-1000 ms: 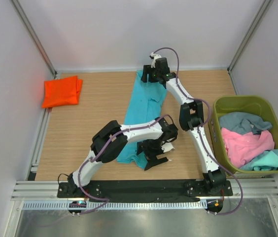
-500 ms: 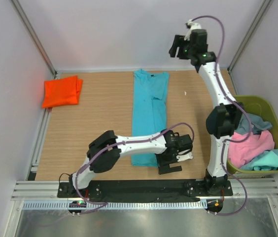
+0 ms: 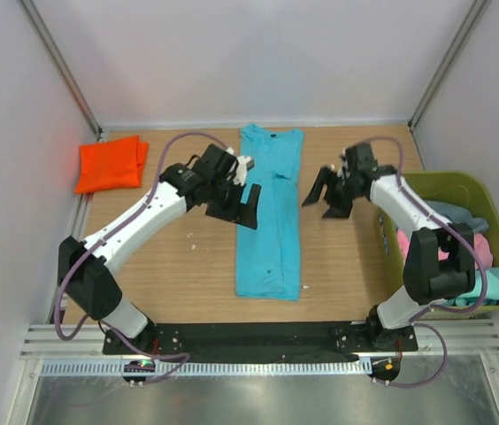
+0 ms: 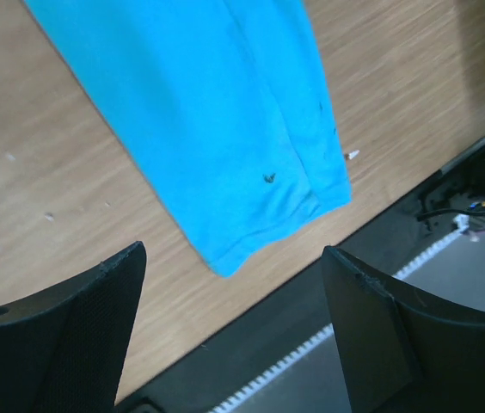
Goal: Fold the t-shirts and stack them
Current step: Fold the tshirt
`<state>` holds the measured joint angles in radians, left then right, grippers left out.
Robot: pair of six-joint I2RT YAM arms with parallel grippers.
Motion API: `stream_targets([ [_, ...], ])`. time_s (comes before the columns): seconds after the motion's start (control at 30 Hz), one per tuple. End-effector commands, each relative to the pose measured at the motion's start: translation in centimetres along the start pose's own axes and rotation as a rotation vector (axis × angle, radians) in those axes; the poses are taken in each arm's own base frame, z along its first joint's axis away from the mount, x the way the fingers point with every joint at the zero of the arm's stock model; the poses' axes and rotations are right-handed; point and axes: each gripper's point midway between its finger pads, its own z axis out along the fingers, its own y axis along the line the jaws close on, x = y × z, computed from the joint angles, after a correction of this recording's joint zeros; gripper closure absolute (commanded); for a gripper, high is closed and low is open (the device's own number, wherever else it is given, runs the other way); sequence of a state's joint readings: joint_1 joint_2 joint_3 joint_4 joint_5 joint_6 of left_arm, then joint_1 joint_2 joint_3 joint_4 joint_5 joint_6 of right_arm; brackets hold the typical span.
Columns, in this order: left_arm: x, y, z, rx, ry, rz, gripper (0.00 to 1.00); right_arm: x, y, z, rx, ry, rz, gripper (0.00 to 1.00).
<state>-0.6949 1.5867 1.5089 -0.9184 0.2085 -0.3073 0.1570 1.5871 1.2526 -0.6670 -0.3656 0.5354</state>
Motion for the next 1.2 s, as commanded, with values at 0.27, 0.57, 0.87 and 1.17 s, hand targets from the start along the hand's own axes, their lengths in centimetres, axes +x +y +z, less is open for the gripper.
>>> stream_targets([
  [0.27,11.4,2.0,5.8,0.144,0.287,-0.669,0.26,20.3,-1.8,-0.8,-0.031,0.455,0.208,0.28],
  [0.57,14.7,2.7,9.3,0.158,0.34,-0.846,0.32,25.5,-5.2,0.6,0.06,0.598,0.302,0.33],
  [0.87,16.0,2.6,10.6,0.148,0.392,-0.896,0.37,25.1,-4.4,2.1,0.032,0.596,0.3,0.39],
  [1.17,18.1,2.7,10.0,0.129,0.419,-0.918,0.46,24.0,-3.8,2.9,0.005,0.541,0.288,0.46],
])
